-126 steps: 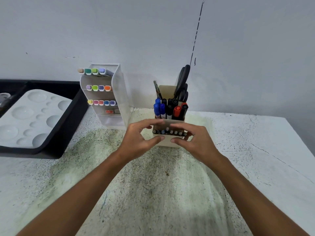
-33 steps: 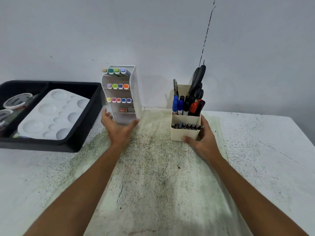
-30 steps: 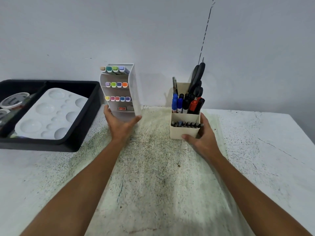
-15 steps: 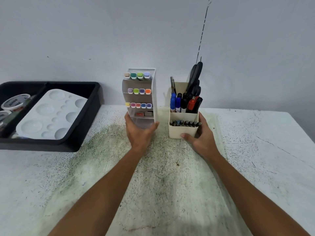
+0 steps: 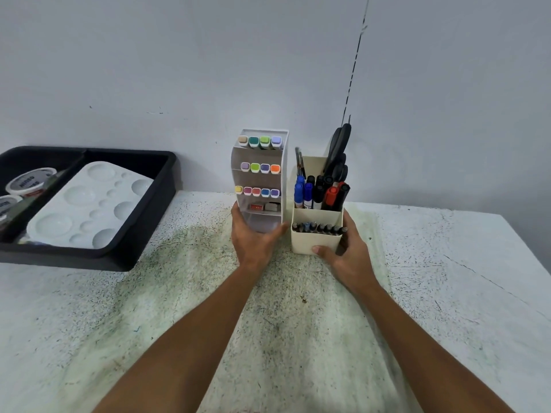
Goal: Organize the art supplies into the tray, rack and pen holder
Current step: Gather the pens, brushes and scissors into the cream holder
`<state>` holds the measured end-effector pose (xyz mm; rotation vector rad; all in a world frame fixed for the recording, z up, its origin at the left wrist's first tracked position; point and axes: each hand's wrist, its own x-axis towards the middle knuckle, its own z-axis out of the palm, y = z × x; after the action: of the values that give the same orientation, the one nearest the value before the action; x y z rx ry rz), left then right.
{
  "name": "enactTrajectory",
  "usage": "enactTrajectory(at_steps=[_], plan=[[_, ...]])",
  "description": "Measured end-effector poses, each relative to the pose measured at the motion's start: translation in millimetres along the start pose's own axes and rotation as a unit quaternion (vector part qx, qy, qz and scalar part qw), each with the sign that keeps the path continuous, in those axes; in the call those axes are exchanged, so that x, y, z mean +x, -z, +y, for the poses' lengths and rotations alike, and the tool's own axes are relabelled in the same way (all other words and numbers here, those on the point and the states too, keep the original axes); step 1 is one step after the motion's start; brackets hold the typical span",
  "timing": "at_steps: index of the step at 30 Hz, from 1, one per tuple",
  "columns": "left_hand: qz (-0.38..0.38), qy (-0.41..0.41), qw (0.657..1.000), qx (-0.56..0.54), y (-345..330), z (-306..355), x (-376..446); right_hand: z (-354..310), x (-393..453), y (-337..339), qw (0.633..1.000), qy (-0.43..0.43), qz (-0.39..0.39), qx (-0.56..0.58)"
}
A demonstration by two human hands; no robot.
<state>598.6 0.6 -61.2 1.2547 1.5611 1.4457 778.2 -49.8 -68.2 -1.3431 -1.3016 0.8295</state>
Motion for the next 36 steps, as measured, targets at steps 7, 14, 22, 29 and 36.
enactTrajectory(at_steps=[7,14,22,29,36], plan=[[-0.001,0.012,1.000,0.010,-3,-2,-1,-3,0,0,1.000,-0.004,-0.001,-0.010],[-0.046,0.010,0.999,-0.025,9,10,-10,-3,-2,5,0.999,-0.017,-0.021,-0.039],[-0.089,-0.019,0.996,-0.003,62,-6,-40,-14,-65,-2,0.993,-0.047,0.090,-0.055],[-0.191,-0.156,0.968,0.046,164,12,-33,-54,-98,-98,0.997,0.046,0.030,-0.055],[-0.061,-0.292,0.945,0.133,342,16,54,-130,-68,-247,0.993,0.057,-0.091,-0.047]])
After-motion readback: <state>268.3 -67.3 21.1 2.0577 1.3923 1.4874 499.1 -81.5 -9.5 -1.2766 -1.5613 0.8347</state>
